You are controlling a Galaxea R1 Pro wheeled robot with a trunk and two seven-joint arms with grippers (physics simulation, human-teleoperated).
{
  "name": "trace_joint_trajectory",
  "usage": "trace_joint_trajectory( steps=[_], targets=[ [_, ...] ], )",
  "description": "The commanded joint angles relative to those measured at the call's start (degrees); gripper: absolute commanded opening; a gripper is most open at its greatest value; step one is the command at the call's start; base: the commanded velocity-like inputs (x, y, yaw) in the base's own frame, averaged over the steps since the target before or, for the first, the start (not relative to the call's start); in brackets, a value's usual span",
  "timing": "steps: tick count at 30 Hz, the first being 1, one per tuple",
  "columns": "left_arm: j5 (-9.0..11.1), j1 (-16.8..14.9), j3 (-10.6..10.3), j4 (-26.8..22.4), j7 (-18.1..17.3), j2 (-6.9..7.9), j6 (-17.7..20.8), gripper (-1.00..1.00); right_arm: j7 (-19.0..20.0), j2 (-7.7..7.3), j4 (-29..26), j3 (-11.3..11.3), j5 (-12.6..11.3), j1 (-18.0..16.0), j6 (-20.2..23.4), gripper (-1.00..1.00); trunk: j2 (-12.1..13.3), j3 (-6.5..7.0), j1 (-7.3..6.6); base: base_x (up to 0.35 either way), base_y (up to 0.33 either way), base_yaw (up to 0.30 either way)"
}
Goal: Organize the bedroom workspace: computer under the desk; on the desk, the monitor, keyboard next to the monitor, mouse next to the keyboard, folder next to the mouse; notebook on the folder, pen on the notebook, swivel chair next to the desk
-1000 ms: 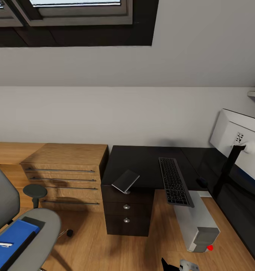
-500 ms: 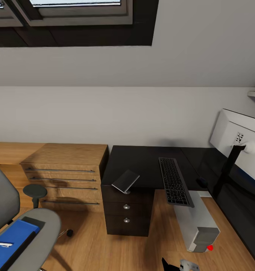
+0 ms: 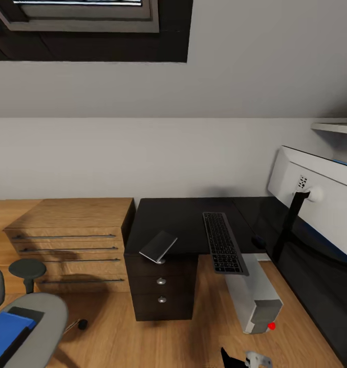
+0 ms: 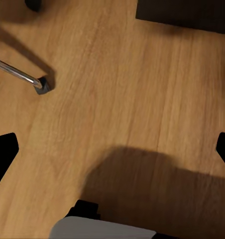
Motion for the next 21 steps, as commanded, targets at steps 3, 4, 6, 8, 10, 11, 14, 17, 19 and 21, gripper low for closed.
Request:
trace_joint_trajectory(
  steps=[3,4,6,8,10,11,14,17,19,21],
  targets=[
    [0.33,0.03,0.18,0.27,-0.12,0.02,-1.24,1.00,0.38,-0.03,0.09,-0.48,0.04,-0.04,-0.40,1.00,-0.03,-0.05,0.00,0.000,0.000,-0.254],
    [0.33,0.03,0.19,0.35,-0.12,0.06,-1.48,1.00,0.38,-0.03,0.10,-0.48,0.04,-0.04,-0.46,1.00,-0.03,-0.05,0.00,0.000,0.000,-0.256],
    [0.33,0.03,0.19,0.47,-0.12,0.11,-1.82,1.00,0.37,-0.04,0.07,-0.48,0.04,-0.04,-0.56,1.00,-0.03,-0.05,0.00,0.000,0.000,-0.257],
    [0.33,0.03,0.20,0.55,-0.12,0.15,-2.04,1.00,0.37,-0.05,0.08,-0.48,0.04,-0.03,-0.61,1.00,-0.03,-0.05,0.00,0.000,0.000,-0.258],
    [0.33,0.03,0.20,0.61,-0.11,0.17,-2.18,1.00,0.37,-0.05,0.07,-0.48,0.04,-0.03,-0.67,1.00,-0.03,-0.05,0.00,0.000,0.000,-0.259],
    [0.33,0.03,0.21,0.65,-0.11,0.20,-2.23,1.00,0.37,-0.04,0.07,-0.48,0.04,-0.03,-0.70,1.00,-0.03,-0.05,0.00,0.006,0.000,-0.259],
    [0.33,0.03,0.21,0.68,-0.11,0.25,-2.33,1.00,0.37,-0.08,0.05,-0.48,0.04,-0.03,-0.75,1.00,-0.03,-0.05,0.00,0.037,-0.002,-0.259],
    [0.33,0.03,0.21,0.73,-0.11,0.28,-2.38,1.00,0.35,-0.10,0.07,-0.48,0.04,-0.03,-0.78,1.00,-0.03,-0.05,0.00,0.100,-0.037,-0.259],
    [0.33,0.03,0.21,0.75,-0.11,0.29,-2.40,1.00,0.33,-0.11,0.07,-0.48,0.04,-0.03,-0.79,1.00,-0.03,-0.05,0.00,0.178,-0.100,-0.260],
    [0.33,0.03,0.21,0.76,-0.11,0.29,-2.42,1.00,0.33,-0.11,0.05,-0.48,0.04,-0.03,-0.78,1.00,-0.03,-0.05,0.00,0.208,-0.125,-0.260]
  ],
)
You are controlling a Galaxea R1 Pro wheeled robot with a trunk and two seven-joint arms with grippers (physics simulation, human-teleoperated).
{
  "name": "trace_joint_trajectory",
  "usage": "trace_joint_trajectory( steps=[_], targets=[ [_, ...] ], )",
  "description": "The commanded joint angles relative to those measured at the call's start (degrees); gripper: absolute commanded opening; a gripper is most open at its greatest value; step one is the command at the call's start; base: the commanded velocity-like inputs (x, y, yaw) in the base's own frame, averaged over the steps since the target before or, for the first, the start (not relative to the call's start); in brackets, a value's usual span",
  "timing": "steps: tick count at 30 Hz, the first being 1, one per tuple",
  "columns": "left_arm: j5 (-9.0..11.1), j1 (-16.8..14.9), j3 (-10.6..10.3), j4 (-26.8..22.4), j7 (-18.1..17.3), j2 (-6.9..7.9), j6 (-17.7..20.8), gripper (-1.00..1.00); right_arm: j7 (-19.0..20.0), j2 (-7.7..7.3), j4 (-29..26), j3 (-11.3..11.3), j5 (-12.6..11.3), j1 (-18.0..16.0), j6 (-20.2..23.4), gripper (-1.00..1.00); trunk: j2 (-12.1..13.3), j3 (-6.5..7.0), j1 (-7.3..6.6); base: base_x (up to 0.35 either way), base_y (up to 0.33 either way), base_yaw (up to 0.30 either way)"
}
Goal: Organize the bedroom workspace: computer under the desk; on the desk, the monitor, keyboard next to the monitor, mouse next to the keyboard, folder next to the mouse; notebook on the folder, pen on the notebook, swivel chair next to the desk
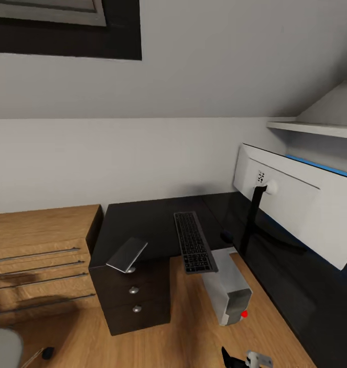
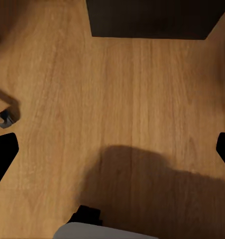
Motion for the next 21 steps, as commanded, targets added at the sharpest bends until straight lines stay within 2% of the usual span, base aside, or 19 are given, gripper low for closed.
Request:
trace_joint_trajectory(
  steps=[1,9,17,21],
  targets=[
    [0.33,0.03,0.19,-0.11,-0.15,-0.04,-0.09,1.00,0.41,-0.02,0.09,-0.48,0.04,-0.05,-0.11,1.00,-0.03,-0.05,0.03,0.224,-0.138,-0.260],
    [0.33,0.03,0.21,-0.10,-0.15,-0.03,-0.13,1.00,0.44,-0.03,0.08,-0.48,0.04,-0.05,-0.07,1.00,-0.03,-0.05,0.03,0.183,-0.097,-0.193],
    [0.33,0.03,0.15,-0.10,-0.15,-0.04,-0.32,1.00,0.45,-0.03,0.09,-0.48,0.04,-0.05,-0.04,1.00,-0.03,-0.05,0.03,0.029,-0.013,-0.031],
    [0.33,0.03,0.16,-0.10,-0.15,-0.03,-0.29,1.00,0.45,0.02,0.09,-0.48,0.08,-0.05,-0.04,1.00,1.57,0.67,-0.85,0.005,-0.002,-0.005]
  ],
)
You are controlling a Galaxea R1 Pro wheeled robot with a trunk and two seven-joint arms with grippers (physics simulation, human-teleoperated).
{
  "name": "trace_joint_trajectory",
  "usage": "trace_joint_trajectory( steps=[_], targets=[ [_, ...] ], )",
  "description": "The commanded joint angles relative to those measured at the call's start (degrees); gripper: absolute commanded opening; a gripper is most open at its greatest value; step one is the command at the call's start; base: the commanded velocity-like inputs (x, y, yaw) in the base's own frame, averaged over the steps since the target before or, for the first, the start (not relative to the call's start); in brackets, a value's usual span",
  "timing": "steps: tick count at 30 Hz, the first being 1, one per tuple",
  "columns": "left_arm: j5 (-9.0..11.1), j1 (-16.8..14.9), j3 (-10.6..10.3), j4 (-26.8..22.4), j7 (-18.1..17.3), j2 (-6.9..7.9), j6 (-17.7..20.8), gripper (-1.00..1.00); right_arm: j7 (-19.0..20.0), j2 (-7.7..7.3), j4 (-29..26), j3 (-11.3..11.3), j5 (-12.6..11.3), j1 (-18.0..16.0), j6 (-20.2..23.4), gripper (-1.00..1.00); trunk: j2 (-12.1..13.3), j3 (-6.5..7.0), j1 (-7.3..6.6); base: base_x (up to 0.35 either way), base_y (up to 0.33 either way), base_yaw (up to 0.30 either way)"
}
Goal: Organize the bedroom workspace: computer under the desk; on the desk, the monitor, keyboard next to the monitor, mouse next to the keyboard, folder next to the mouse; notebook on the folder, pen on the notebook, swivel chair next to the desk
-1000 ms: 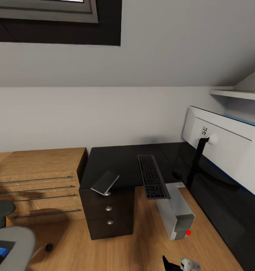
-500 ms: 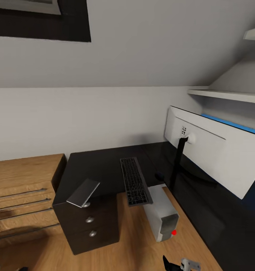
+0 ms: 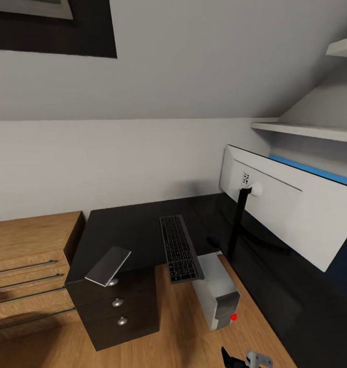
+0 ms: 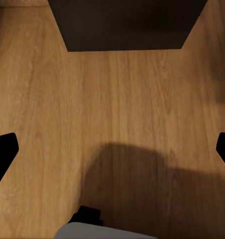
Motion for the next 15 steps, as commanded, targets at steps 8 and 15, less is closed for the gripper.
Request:
trace_joint_trajectory(
  steps=[8,15],
  targets=[
    [0.34,0.02,0.16,-0.09,-0.13,-0.04,0.06,1.00,0.41,-0.24,0.09,-0.48,0.07,0.02,-0.20,1.00,3.19,1.39,-1.76,0.001,0.000,-0.001],
    [0.34,0.02,0.16,-0.03,-0.10,-0.04,0.29,1.00,0.41,-0.67,0.08,-0.42,0.44,0.80,-1.83,1.00,6.00,2.65,-3.30,0.000,0.000,0.000]
  ],
)
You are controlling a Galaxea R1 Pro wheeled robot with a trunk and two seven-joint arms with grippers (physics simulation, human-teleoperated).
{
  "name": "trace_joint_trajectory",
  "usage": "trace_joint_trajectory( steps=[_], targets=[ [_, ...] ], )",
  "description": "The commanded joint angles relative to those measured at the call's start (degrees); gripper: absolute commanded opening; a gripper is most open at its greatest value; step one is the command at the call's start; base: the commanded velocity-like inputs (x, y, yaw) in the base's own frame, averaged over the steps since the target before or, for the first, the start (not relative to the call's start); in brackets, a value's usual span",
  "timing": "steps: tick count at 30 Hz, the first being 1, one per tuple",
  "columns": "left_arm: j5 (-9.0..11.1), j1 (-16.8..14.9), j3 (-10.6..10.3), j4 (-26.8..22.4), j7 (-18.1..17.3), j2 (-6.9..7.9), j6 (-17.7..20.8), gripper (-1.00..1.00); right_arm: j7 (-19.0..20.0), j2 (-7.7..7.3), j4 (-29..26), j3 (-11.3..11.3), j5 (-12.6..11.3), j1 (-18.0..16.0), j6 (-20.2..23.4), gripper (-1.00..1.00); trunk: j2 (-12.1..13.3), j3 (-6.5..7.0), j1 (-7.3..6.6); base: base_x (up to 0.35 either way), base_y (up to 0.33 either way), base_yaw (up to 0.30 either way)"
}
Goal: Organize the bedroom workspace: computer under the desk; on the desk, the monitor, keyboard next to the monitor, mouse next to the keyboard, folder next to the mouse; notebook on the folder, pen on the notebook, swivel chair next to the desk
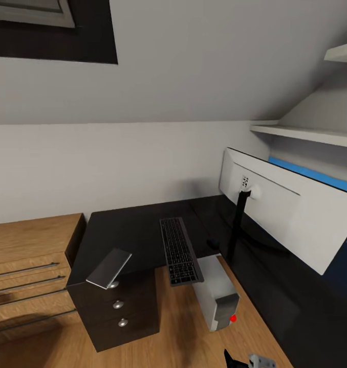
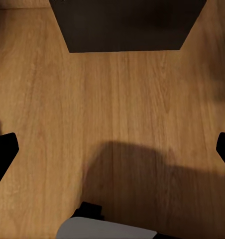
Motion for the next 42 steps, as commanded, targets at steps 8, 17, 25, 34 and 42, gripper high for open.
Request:
trace_joint_trajectory(
  steps=[8,17,25,34,42],
  targets=[
    [0.34,0.02,0.15,0.80,-0.18,-0.04,0.00,1.00,0.40,0.10,0.09,-0.45,4.30,0.32,-2.35,1.00,3.19,1.39,-1.76,0.000,0.000,0.000],
    [0.34,0.02,0.15,1.06,-0.19,-0.04,0.03,1.00,0.40,0.40,0.19,-0.51,5.28,0.35,-2.49,1.00,6.80,3.01,-3.74,0.000,0.000,0.000],
    [0.34,0.02,0.15,1.08,-0.19,0.00,0.07,1.00,0.40,0.63,0.26,-0.53,5.22,0.35,-2.49,1.00,10.01,4.44,-5.49,0.000,0.000,0.000],
    [0.34,0.02,0.15,1.08,-0.19,-0.03,0.05,1.00,0.40,0.60,0.27,-0.54,5.12,0.35,-2.53,1.00,13.62,6.06,-7.47,0.000,0.000,0.000],
    [0.34,0.02,0.15,1.08,-0.19,-0.04,-0.01,1.00,-0.69,0.53,-0.15,-0.51,5.25,0.35,-2.25,1.00,16.82,7.49,-9.23,0.000,0.000,0.000]
  ],
)
